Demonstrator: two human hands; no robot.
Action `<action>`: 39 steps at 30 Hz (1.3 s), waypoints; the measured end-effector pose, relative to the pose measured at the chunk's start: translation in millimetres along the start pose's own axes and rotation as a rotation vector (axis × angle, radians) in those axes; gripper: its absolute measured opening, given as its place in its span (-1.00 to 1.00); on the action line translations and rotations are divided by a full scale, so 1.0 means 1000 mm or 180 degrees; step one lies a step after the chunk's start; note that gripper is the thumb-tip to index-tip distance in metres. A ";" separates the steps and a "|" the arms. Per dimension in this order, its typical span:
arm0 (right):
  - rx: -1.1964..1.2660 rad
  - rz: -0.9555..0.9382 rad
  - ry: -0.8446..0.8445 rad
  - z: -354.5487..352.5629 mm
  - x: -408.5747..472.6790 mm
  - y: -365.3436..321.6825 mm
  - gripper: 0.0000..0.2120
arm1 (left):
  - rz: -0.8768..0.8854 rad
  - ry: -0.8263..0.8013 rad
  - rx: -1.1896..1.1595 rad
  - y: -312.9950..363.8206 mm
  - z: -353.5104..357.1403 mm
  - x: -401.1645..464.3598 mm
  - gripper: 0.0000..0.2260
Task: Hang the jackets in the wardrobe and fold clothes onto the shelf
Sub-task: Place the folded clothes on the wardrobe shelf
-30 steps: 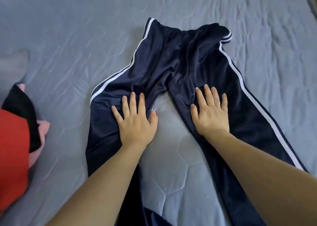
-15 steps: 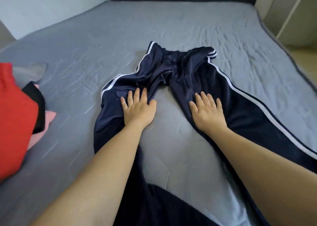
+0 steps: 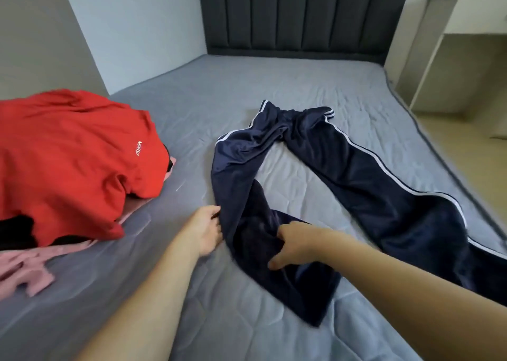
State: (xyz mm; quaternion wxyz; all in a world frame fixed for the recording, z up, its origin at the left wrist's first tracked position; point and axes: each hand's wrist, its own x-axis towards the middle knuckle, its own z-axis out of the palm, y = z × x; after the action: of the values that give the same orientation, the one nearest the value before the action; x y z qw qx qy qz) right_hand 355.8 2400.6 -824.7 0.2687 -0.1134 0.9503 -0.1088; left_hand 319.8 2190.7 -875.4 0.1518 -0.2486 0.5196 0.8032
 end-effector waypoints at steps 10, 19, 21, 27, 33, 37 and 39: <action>0.3994 -0.0971 -0.1875 -0.010 -0.063 -0.057 -0.80 | 0.2049 0.1224 0.1976 0.106 0.020 -0.114 -0.86; 0.2682 0.0549 -0.0953 0.009 -0.065 0.012 -0.65 | 0.1109 0.0789 0.3817 0.007 0.017 -0.088 -0.60; 0.3511 0.0655 -0.0807 0.009 -0.060 0.028 -0.45 | 0.0748 0.1002 0.3166 -0.015 0.002 -0.073 -0.51; 0.3102 0.0430 -0.0528 0.028 -0.046 -0.004 -0.42 | 0.0848 0.1507 0.2433 -0.036 0.007 -0.062 -0.75; 0.3952 0.0728 0.0097 0.019 -0.009 -0.045 -0.83 | 0.0850 0.1351 0.3233 0.000 -0.032 -0.093 -0.82; 0.3882 0.0750 0.0538 0.013 0.013 -0.047 -0.77 | -0.0158 0.0751 0.3045 -0.021 -0.051 -0.122 -0.90; 0.2950 0.0690 0.0982 0.011 0.016 -0.030 -0.75 | -0.0487 0.0525 0.3391 -0.024 -0.055 -0.129 -0.87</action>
State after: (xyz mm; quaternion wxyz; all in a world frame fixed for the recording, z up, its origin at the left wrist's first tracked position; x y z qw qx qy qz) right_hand 353.2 2365.8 -834.1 0.1569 0.1346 0.8371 -0.5065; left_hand 452.3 2152.7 -839.8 0.2736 -0.2366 0.8453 0.3932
